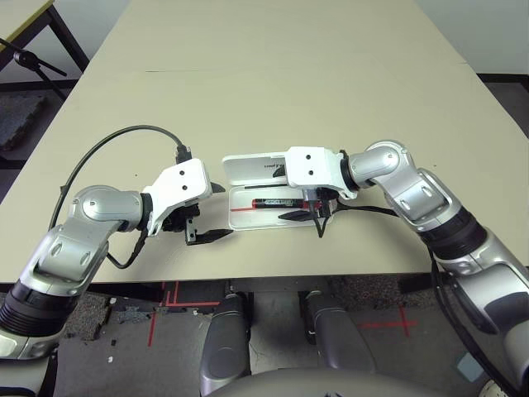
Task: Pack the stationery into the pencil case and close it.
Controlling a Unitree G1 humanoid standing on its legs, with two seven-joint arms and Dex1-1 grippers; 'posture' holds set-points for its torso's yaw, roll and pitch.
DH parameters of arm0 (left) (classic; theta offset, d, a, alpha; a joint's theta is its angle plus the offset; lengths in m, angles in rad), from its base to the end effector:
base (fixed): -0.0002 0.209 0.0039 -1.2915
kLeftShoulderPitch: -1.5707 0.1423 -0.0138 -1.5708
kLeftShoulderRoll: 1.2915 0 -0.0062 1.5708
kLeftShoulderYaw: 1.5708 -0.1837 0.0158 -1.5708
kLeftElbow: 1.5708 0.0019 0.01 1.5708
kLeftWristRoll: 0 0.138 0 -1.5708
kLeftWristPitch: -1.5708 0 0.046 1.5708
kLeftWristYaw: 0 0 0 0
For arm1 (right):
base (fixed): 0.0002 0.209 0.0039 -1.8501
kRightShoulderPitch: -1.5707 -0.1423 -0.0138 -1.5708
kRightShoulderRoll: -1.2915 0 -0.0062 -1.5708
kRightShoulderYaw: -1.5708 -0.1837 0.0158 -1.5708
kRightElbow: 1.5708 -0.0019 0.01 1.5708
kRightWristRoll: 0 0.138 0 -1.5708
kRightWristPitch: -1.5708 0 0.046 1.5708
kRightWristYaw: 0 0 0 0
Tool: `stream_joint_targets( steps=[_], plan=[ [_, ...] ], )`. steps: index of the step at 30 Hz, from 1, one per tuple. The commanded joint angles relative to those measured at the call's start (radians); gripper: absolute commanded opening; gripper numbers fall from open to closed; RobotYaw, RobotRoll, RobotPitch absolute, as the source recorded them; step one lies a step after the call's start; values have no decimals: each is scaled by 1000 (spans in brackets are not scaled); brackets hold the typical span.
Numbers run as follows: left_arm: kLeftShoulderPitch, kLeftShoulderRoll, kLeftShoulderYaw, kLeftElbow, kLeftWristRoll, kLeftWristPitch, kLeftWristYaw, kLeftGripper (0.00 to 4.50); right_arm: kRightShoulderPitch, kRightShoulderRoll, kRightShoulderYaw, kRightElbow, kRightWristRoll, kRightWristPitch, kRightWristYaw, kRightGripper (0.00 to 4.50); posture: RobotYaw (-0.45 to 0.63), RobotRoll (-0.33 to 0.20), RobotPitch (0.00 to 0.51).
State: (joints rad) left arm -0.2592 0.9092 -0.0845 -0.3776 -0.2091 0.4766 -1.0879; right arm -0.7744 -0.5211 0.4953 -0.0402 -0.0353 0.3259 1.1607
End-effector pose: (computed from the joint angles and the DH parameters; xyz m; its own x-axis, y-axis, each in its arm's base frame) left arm 0.2257 0.2333 0.1871 0.4189 -0.7063 -0.5708 0.9012 0.2460 0.3570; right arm 0.2900 -0.1143 0.1987 0.1945 0.7933 -0.5770 -0.8675 -0.1354 -0.4786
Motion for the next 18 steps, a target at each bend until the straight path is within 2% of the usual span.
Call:
stream_joint_targets(
  steps=[1,9,18],
  plan=[
    [6,3,-5,-19,-9,10,6,4500,-1,5,13,22,-30,-60,-6,4479,35,0,160],
    [4,2,-14,-24,-10,15,8,4500,-2,16,18,83,-105,-197,-36,4479,33,0,169],
    [-1,-2,-24,-34,-11,29,10,4500,-17,52,-3,122,-141,-249,-79,4479,33,0,173]
  ],
)
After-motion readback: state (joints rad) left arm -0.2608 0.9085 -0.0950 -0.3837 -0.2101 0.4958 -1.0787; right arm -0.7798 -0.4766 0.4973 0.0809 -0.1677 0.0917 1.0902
